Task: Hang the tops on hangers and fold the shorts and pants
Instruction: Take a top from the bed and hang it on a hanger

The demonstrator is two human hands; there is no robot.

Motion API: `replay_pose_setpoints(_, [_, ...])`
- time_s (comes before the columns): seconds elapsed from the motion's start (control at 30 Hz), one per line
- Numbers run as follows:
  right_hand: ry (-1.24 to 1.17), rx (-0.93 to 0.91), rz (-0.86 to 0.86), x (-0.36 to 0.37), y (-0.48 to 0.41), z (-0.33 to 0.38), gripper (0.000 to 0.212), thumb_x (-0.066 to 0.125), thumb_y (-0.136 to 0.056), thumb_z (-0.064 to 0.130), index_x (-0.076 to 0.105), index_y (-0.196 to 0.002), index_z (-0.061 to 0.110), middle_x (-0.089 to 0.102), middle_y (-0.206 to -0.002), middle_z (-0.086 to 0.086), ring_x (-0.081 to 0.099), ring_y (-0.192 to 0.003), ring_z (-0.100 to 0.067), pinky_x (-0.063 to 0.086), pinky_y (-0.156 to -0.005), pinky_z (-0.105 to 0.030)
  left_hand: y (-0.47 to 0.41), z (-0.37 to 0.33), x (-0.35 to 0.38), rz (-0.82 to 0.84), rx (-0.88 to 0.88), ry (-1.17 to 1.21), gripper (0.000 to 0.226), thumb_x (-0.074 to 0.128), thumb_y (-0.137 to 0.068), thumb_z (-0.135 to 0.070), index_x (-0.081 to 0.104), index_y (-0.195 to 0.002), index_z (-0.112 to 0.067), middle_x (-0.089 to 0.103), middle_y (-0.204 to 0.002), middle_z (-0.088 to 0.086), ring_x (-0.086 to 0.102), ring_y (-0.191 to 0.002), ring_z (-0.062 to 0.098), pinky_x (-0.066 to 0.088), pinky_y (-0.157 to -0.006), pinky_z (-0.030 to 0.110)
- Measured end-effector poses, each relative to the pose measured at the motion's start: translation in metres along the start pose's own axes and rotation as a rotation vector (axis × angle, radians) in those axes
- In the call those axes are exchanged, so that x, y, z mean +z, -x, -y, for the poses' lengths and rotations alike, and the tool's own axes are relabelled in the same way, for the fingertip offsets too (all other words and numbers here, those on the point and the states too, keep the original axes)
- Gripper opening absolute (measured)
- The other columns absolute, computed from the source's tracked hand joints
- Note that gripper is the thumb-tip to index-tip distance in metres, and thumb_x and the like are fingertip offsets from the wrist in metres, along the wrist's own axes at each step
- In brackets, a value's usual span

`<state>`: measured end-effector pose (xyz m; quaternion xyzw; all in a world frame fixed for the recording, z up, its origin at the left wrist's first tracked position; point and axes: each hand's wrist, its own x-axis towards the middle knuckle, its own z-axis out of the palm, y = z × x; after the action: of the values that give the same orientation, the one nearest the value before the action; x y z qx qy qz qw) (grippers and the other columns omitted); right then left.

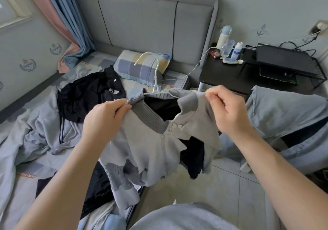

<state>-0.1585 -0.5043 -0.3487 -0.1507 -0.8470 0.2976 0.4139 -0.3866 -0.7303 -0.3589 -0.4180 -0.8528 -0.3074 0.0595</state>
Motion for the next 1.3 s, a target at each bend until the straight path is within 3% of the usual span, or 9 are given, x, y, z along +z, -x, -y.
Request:
replay_pose_setpoints(0.13, [0.134,-0.026,0.159,0.001,0.003,-0.004,0.015,0.064,-0.094,0.029,0.069,-0.103,0.019,0.064,-0.111,0.005,0.057,-0.108,-0.017,0.042,-0.097,-0.034,0.007,-0.003,0.003,-0.041,0.002,0.251,0.017,0.063,-0.098,-0.025,0.076,-0.099,-0.015,0.071,-0.079,0.005,0.063,-0.076,0.026,0.051,-0.069,0.037])
replay_pose_setpoints(0.23, [0.268,0.08,0.238,-0.001,-0.005,-0.009,0.042,0.065,-0.093,0.038,0.058,-0.131,0.022,0.058,-0.132,0.003,0.051,-0.126,-0.021,0.037,-0.109,-0.047,0.004,-0.005,-0.002,-0.004,0.012,0.374,0.015,0.063,-0.098,-0.024,0.077,-0.104,-0.025,0.072,-0.084,-0.006,0.063,-0.076,0.012,0.05,-0.071,0.025])
replay_pose_setpoints(0.4, [0.193,0.068,0.411,0.011,-0.016,0.0,0.024,0.053,-0.101,0.038,0.068,-0.106,0.02,0.068,-0.093,0.006,0.062,-0.085,-0.011,0.052,-0.079,-0.043,-0.004,-0.017,0.001,0.053,0.169,0.326,0.02,0.063,-0.097,-0.02,0.078,-0.111,-0.021,0.07,-0.086,-0.027,0.062,-0.092,-0.001,0.044,-0.074,0.005])
replay_pose_setpoints(0.7, [-0.052,0.179,0.458,0.022,-0.021,0.011,0.018,0.055,-0.102,0.032,0.071,-0.097,0.027,0.07,-0.088,0.005,0.065,-0.087,-0.014,0.051,-0.084,-0.04,-0.015,-0.005,0.008,-0.335,0.082,0.207,0.019,0.056,-0.099,-0.014,0.073,-0.09,-0.014,0.065,-0.094,-0.013,0.051,-0.102,0.019,0.04,-0.092,0.038])
replay_pose_setpoints(0.8, [-0.133,0.197,0.398,0.018,-0.02,0.013,0.02,0.056,-0.102,0.027,0.07,-0.089,0.02,0.067,-0.081,-0.004,0.062,-0.078,-0.016,0.048,-0.078,-0.027,-0.006,-0.001,0.013,-0.327,-0.096,0.226,0.041,0.057,-0.091,-0.048,0.063,-0.122,-0.022,0.056,-0.13,-0.003,0.044,-0.125,0.023,0.028,-0.103,0.032])
replay_pose_setpoints(0.9, [-0.259,0.217,0.391,0.01,-0.025,0.017,0.02,0.055,-0.099,0.026,0.069,-0.085,0.021,0.062,-0.073,0.0,0.052,-0.072,-0.003,0.041,-0.072,-0.014,0.007,-0.002,0.035,-0.103,-0.247,0.391,0.079,0.072,-0.084,-0.046,0.032,-0.15,-0.028,0.039,-0.147,-0.001,0.038,-0.136,0.016,0.035,-0.107,0.037])
replay_pose_setpoints(1.0, [-0.353,0.235,0.41,0.004,-0.029,0.013,0.026,0.055,-0.1,0.021,0.07,-0.081,0.029,0.059,-0.072,0.015,0.051,-0.073,0.0,0.04,-0.075,-0.013,0.006,0.0,0.052,-0.093,-0.399,0.51,0.068,0.071,-0.092,-0.026,0.03,-0.147,-0.032,0.06,-0.119,-0.008,0.059,-0.106,0.011,0.046,-0.085,0.025])
replay_pose_setpoints(1.13, [-0.409,0.301,0.399,0.001,-0.027,-0.001,0.018,0.056,-0.097,0.021,0.073,-0.091,0.016,0.066,-0.081,0.009,0.058,-0.081,-0.003,0.044,-0.08,-0.015,-0.01,0.012,0.055,-0.187,-0.407,0.426,0.002,0.06,-0.098,-0.018,0.059,-0.099,-0.016,0.062,-0.083,-0.009,0.06,-0.079,0.015,0.043,-0.066,0.018])
replay_pose_setpoints(1.3, [-0.361,0.356,0.325,0.0,-0.022,-0.014,0.026,0.061,-0.088,0.039,0.07,-0.087,0.014,0.055,-0.071,-0.002,0.048,-0.068,-0.012,0.04,-0.067,-0.025,-0.015,0.015,0.048,-0.247,-0.315,0.479,0.022,0.051,-0.102,-0.019,0.054,-0.083,-0.01,0.051,-0.07,-0.005,0.041,-0.061,0.002,0.033,-0.055,0.015])
